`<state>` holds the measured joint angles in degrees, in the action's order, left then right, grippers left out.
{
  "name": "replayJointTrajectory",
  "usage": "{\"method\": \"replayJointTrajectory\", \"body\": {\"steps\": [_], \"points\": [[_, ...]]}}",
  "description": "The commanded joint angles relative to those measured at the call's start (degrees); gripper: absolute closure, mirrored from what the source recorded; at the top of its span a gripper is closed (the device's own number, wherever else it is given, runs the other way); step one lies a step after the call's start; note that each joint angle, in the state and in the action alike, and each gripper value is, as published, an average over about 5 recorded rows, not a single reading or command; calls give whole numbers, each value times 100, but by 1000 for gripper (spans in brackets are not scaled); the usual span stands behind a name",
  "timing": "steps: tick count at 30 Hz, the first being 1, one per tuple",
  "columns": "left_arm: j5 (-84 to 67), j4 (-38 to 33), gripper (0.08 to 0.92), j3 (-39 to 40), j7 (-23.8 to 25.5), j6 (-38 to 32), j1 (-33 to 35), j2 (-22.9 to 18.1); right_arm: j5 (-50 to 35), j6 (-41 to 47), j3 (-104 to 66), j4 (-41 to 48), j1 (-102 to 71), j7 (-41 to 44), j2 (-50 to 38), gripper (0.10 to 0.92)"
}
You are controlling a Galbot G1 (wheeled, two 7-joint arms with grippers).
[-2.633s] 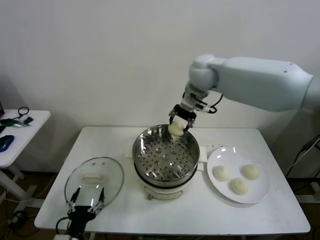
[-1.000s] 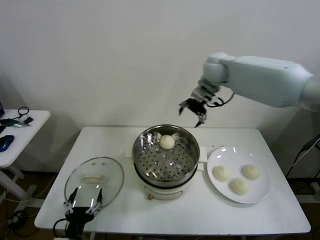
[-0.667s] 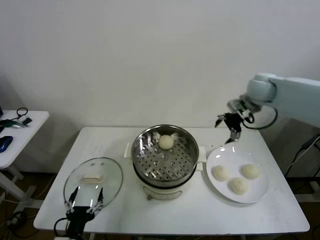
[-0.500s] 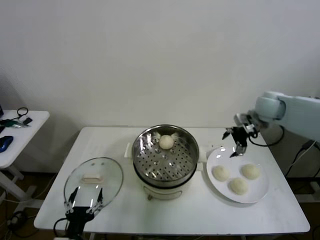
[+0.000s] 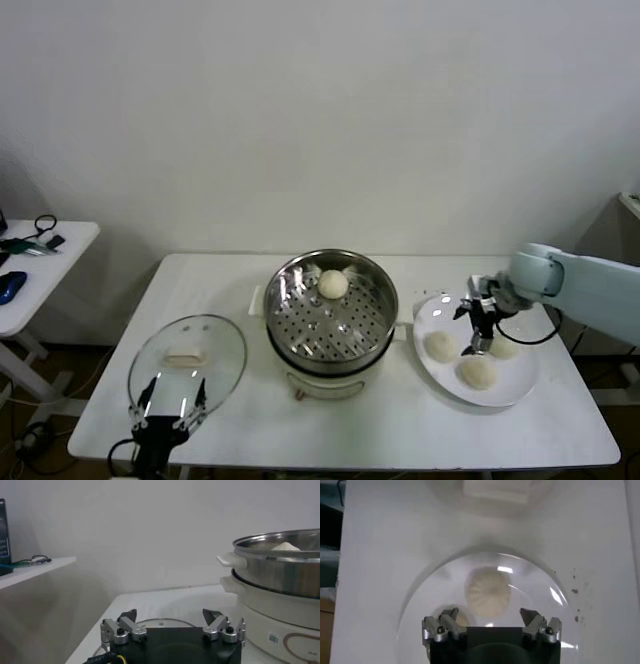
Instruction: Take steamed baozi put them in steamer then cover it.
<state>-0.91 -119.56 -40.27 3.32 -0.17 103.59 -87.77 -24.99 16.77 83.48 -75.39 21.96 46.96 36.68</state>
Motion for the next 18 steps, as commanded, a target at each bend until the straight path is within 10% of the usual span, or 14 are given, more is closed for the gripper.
{"method": "replayJointTrajectory", "body": {"steps": [1,18], "points": [[-6,18,177,-18,-9,-11,13,-2,132,198,-515,472,-758,-150,343,203],[24,26,177,-16,-20,-8,-6,-1,23,121,-594,678,-758,-158,673,336]]}}
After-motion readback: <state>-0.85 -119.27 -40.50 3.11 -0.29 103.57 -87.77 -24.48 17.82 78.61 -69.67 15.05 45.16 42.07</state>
